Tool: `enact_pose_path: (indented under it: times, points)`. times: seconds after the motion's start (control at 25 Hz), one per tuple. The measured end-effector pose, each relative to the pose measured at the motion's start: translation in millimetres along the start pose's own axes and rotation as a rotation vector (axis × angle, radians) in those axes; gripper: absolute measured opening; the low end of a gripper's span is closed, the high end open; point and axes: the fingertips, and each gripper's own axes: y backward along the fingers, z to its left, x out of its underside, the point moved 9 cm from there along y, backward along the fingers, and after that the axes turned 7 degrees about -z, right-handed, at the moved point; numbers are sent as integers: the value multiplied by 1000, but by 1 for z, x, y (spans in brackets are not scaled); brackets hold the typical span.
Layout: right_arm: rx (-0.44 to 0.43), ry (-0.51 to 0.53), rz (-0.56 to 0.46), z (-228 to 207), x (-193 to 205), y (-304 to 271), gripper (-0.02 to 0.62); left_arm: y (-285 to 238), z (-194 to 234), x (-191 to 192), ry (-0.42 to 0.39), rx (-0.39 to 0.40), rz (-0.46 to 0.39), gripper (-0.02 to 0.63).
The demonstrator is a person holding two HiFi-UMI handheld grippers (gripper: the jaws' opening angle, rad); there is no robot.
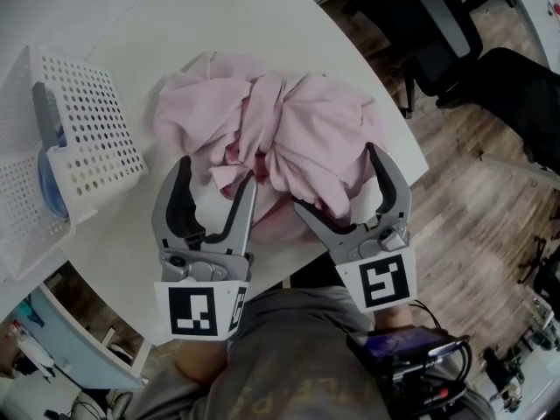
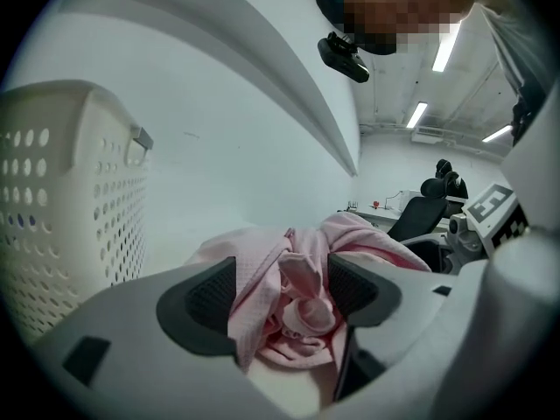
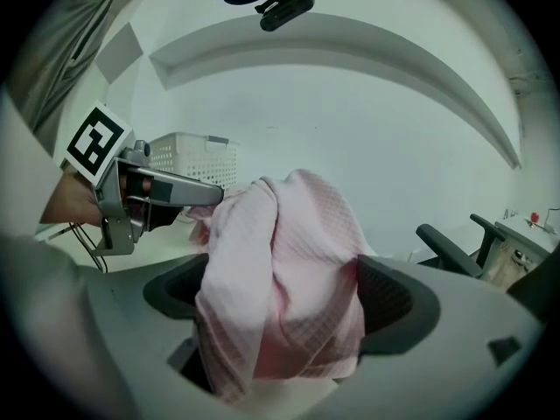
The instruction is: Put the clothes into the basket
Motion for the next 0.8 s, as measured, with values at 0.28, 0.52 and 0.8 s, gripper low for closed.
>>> enact_pose_path:
  times: [0.28, 0.52, 0.8]
  points:
    - [19, -20, 52, -12, 13, -19, 534, -29, 26, 13, 43, -16, 14, 389]
    - [4, -17, 70, -16, 17, -31, 534, -45, 38, 22, 169, 76, 23, 410]
    - [-31, -19, 92, -15, 17, -39, 528, -50, 32, 28, 245, 170, 36, 329]
